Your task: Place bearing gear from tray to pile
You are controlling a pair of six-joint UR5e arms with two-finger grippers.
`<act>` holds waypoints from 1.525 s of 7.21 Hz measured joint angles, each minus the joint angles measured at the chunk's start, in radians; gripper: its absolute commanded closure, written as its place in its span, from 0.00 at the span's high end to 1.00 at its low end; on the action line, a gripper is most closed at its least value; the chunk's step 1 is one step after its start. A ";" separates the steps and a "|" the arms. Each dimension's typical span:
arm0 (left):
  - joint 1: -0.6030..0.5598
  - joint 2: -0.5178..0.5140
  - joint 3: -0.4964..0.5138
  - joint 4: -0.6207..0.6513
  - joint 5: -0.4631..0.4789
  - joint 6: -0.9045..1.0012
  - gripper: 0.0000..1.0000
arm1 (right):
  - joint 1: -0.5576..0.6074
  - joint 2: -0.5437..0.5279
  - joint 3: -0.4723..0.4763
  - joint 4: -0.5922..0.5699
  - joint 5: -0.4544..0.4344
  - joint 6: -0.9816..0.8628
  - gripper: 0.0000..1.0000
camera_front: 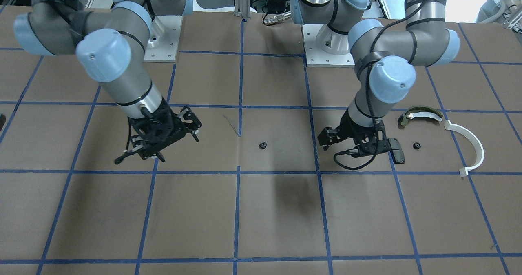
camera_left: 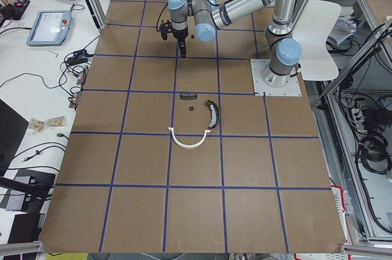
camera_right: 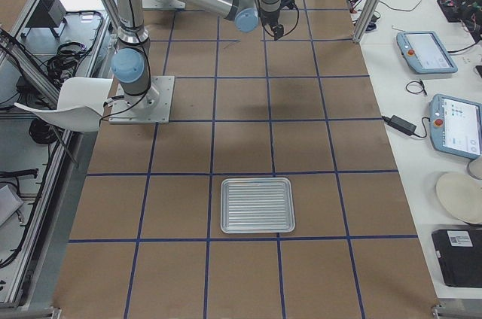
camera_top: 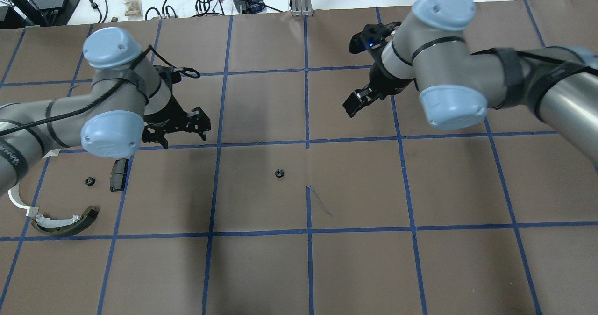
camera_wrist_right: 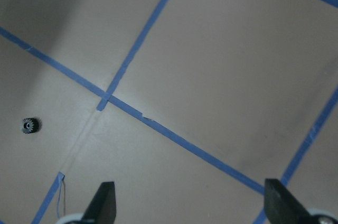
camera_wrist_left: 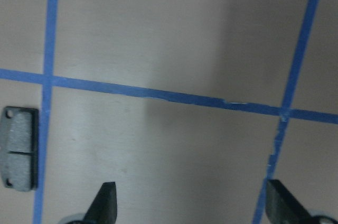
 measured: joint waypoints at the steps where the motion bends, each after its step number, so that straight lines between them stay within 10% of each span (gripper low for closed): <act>1: -0.075 -0.012 0.000 0.011 -0.002 -0.107 1.00 | -0.036 -0.040 -0.044 0.132 -0.023 0.104 1.00; 5: -0.291 -0.086 -0.042 0.169 -0.004 -0.345 1.00 | -0.067 -0.181 -0.148 0.472 -0.137 0.386 1.00; 10: -0.342 -0.168 -0.105 0.338 0.000 -0.377 0.93 | -0.071 -0.197 -0.149 0.529 -0.176 0.423 1.00; 11: -0.343 -0.178 -0.104 0.348 0.000 -0.384 0.56 | -0.069 -0.198 -0.149 0.530 -0.177 0.415 1.00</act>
